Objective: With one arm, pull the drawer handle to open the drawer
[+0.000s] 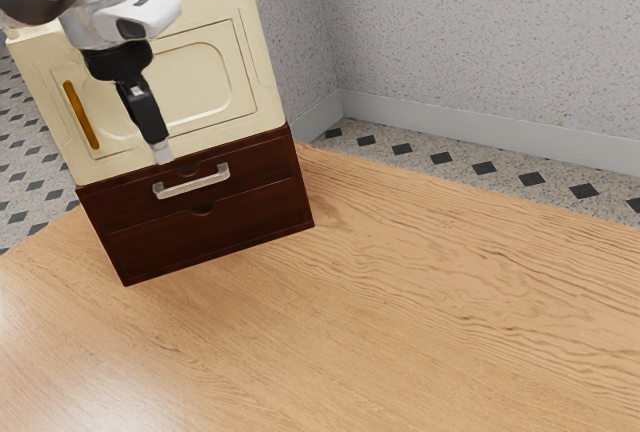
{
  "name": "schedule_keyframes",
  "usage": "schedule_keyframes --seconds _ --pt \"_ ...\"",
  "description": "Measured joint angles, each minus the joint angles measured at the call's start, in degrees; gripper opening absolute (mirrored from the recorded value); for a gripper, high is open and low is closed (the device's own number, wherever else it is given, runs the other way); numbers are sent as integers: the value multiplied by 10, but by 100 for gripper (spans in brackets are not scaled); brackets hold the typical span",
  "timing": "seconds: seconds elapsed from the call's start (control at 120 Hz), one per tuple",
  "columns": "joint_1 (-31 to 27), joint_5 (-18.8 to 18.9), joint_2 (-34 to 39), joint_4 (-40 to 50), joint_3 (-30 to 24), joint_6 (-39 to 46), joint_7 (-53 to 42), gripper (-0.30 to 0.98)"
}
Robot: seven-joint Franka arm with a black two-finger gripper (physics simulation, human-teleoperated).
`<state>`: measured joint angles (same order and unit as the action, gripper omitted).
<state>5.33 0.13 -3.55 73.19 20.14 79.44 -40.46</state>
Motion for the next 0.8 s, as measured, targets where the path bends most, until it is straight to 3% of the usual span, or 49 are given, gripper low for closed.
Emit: schedule_keyframes --seconds 0.125,0.275,0.358,0.408,0.458,0.525,0.692,0.8 --pt "45 1 7 5 0 -1 -9 68" --pt "57 0 32 10 1 -15 -19 68" --pt "50 0 100 69 -17 -25 -23 68" --pt "4 0 157 116 -26 -29 -25 68" --pt "-53 22 204 156 -85 -31 -26 69" --pt "-79 62 224 195 -132 -30 -28 69" --pt "-120 107 210 255 -145 -11 -28 69" --pt "-116 149 201 276 -149 -1 -22 69"
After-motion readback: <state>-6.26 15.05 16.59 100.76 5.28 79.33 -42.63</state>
